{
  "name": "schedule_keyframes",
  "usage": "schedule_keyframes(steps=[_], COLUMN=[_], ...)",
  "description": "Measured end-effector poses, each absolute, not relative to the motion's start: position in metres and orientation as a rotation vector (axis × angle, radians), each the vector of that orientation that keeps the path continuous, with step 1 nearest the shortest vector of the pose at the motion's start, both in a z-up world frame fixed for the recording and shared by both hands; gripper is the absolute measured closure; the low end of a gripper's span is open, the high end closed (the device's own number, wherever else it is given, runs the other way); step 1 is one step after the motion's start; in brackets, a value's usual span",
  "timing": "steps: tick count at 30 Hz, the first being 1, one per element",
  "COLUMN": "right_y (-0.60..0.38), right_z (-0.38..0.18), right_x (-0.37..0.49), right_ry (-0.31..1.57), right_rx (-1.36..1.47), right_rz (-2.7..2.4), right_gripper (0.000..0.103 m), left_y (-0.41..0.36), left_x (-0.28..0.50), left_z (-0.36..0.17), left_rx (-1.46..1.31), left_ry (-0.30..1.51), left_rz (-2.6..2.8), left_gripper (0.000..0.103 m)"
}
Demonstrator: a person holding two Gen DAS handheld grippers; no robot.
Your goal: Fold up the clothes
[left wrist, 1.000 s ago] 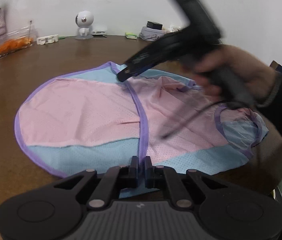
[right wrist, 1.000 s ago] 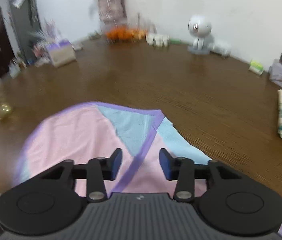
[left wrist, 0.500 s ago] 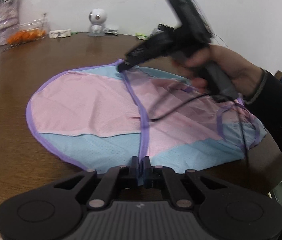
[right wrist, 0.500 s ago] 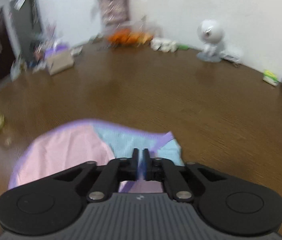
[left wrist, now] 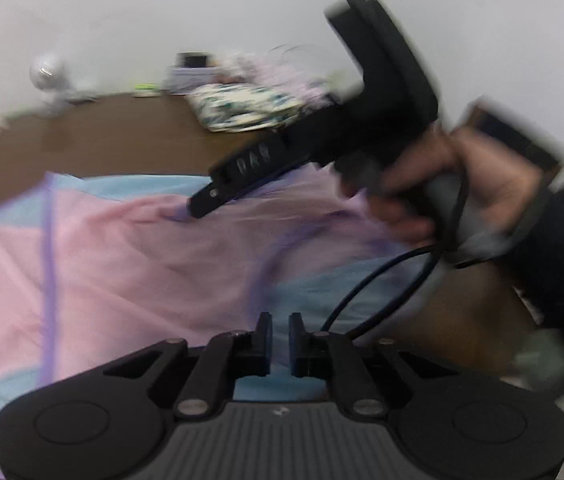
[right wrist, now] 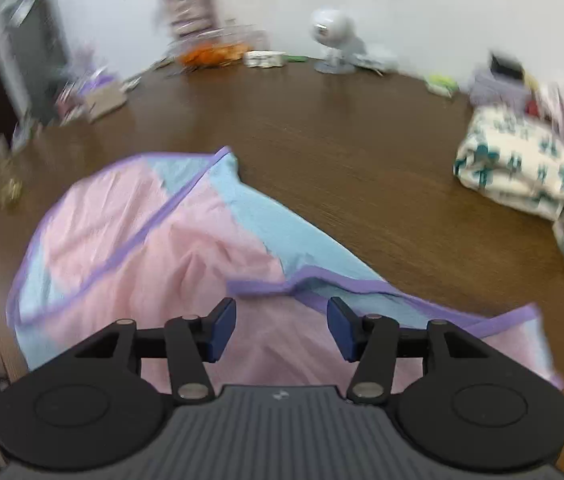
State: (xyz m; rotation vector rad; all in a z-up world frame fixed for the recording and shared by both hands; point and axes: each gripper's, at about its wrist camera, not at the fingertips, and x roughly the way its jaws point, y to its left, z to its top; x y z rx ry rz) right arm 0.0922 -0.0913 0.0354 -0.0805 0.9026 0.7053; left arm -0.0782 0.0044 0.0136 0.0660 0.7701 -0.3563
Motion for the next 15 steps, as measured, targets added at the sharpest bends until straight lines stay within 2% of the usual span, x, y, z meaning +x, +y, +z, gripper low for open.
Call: schedule_keyframes(steps=[4,7,9,11,12,14,15], right_y=[-0.091,-0.095,-0.097,-0.102,-0.106,-0.116,-0.122], right_z=[0.024,0.026,0.029,0.037,0.039,0.045,0.05], right_x=[0.117,0.128,0.137,0.147,0.151,0.154,0.15], right_ry=[0.941,0.927,0.9,0.859,0.863,0.865,0.86], right_rx=[0.016,0.046,0.048,0.028,0.033,0.029,0.013], right_rz=[0.647,0.694,0.708,0.707,0.726,0.762,0.779], right_gripper=[0.069,0.099,0.099,0.099,0.098,0.089,0.07], left_y=[0.008,0.016,0.019,0.021,0.021,0.015,0.011], left_x=[-0.062,-0.061,-0.061,-0.06,-0.06,-0.056,-0.053], left_z=[0.002,0.004,0.009,0.01,0.01,0.01,0.01], left_rx=[0.024,-0.006,-0.012,-0.02,-0.021,0.006,0.025], left_ry=[0.811,0.812,0.809,0.817,0.821,0.821,0.818], left_rz=[-0.291,-0.324,-0.373,-0.398,-0.403,-0.392,-0.383], left_gripper=[0.098,0.097,0.093,0.08,0.078,0.077,0.077])
